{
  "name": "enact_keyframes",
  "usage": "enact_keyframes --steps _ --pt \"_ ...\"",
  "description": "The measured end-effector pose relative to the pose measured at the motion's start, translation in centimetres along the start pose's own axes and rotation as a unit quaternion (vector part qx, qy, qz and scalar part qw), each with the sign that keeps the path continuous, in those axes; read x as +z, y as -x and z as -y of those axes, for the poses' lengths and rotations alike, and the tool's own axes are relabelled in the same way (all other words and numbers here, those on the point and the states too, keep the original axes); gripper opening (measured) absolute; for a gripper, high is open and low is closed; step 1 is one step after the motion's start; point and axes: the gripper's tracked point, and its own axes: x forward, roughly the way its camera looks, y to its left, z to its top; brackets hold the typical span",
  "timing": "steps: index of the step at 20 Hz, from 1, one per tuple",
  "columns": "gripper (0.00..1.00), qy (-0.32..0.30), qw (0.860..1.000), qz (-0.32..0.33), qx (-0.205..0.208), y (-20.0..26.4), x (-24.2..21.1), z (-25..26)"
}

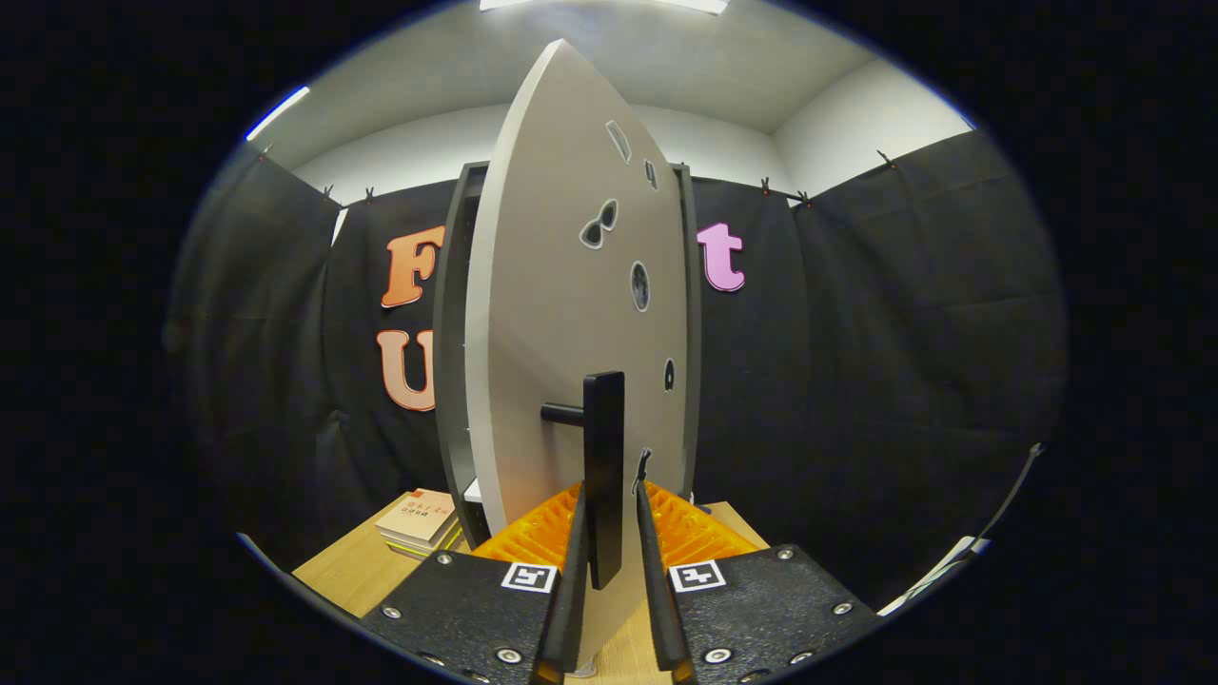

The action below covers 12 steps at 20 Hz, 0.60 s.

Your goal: Open the shoe cabinet door, grab the shoes and put them into the shoe cabinet, then close the shoe cabinet door.

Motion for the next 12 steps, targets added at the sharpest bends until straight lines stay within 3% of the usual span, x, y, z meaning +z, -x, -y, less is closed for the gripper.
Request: enact_keyframes --steps 3,12 --pt "0.29 0.016 0.999 0.001 -0.032 0.3 0.2 2.6" --pt "0.29 0.011 0.997 0.011 -0.07 1.7 0.7 9.2"
